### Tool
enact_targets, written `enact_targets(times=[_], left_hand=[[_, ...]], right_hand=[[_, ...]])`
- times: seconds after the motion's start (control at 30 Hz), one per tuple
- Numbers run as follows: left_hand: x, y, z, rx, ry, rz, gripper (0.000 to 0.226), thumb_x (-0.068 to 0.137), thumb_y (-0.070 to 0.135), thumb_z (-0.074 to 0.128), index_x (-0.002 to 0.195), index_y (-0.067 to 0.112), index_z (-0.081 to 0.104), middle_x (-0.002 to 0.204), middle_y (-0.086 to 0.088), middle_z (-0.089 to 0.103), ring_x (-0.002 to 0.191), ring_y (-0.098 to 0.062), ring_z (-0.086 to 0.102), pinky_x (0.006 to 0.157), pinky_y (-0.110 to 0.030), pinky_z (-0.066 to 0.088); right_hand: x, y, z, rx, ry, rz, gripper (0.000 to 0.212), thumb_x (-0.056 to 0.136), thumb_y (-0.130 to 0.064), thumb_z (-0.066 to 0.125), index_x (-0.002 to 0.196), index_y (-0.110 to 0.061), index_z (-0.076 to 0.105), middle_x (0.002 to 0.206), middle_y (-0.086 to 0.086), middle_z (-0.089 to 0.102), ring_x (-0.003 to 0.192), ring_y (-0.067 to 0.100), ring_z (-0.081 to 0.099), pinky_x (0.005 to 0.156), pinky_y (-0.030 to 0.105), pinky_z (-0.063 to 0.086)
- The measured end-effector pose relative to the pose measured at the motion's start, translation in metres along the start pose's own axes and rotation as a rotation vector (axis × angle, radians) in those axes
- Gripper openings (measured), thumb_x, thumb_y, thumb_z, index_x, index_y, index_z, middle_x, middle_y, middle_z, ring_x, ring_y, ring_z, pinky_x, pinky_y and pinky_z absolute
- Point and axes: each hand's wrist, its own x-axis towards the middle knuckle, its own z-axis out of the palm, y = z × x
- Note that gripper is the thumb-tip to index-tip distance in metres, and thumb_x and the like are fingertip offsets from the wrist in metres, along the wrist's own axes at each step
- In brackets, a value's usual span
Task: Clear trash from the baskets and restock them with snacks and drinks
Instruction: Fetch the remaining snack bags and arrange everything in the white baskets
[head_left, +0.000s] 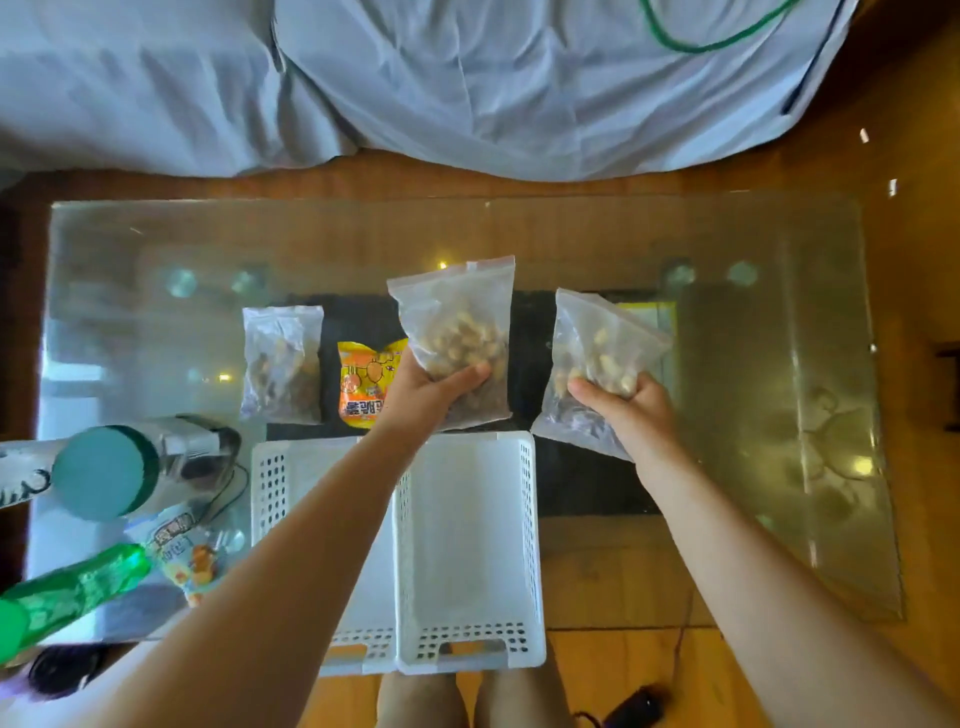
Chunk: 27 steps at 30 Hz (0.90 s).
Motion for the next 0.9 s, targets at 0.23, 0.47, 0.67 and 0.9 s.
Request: enact_targets(times=[0.23, 0.47, 0.67, 0.9], left_hand=[[0.075, -0.065, 0.014, 0.104, 0.021, -0.151, 0.064, 0.076, 0.020, 0.076, 0.130, 0.015, 0.042, 0.113, -0.001, 0.062, 0.100, -0.016, 0.061, 0.069, -0.017, 0.048], [0.088, -0.094, 0.023, 0.280, 0.016, -0.239, 0.069, 0.075, 0.028, 0.076, 0.132, 0.017, 0.039, 0.122, -0.004, 0.059, 0.110, -0.024, 0.057, 0.096, -0.039, 0.048], [0.086, -0.089, 0.034, 0.570, 0.062, -0.243, 0.071, 0.077, 0.045, 0.069, 0.132, 0.015, 0.035, 0.131, -0.006, 0.042, 0.112, -0.025, 0.050, 0.090, -0.037, 0.046], [0.081, -0.070, 0.035, 0.696, 0.066, -0.321, 0.077, 0.079, 0.042, 0.067, 0.137, 0.007, 0.031, 0.132, -0.014, 0.045, 0.115, -0.028, 0.048, 0.100, -0.040, 0.044]], right_hand=[[0.074, 0.062, 0.021, -0.077, -0.062, 0.102, 0.046, 0.069, -0.032, 0.079, 0.108, -0.021, 0.058, 0.096, -0.007, 0.065, 0.088, 0.008, 0.061, 0.066, 0.018, 0.043], [0.096, 0.083, 0.027, -0.159, -0.053, 0.134, 0.030, 0.065, -0.034, 0.080, 0.083, -0.031, 0.056, 0.088, -0.013, 0.064, 0.082, 0.004, 0.061, 0.061, 0.017, 0.042], [0.097, 0.083, 0.027, -0.300, 0.033, 0.078, 0.056, 0.063, -0.040, 0.080, 0.106, -0.012, 0.059, 0.113, 0.011, 0.059, 0.098, 0.023, 0.062, 0.086, 0.038, 0.053], [0.086, 0.074, 0.019, -0.338, 0.062, 0.082, 0.076, 0.066, -0.039, 0.079, 0.130, -0.018, 0.044, 0.130, 0.007, 0.045, 0.105, 0.017, 0.051, 0.081, 0.030, 0.045]])
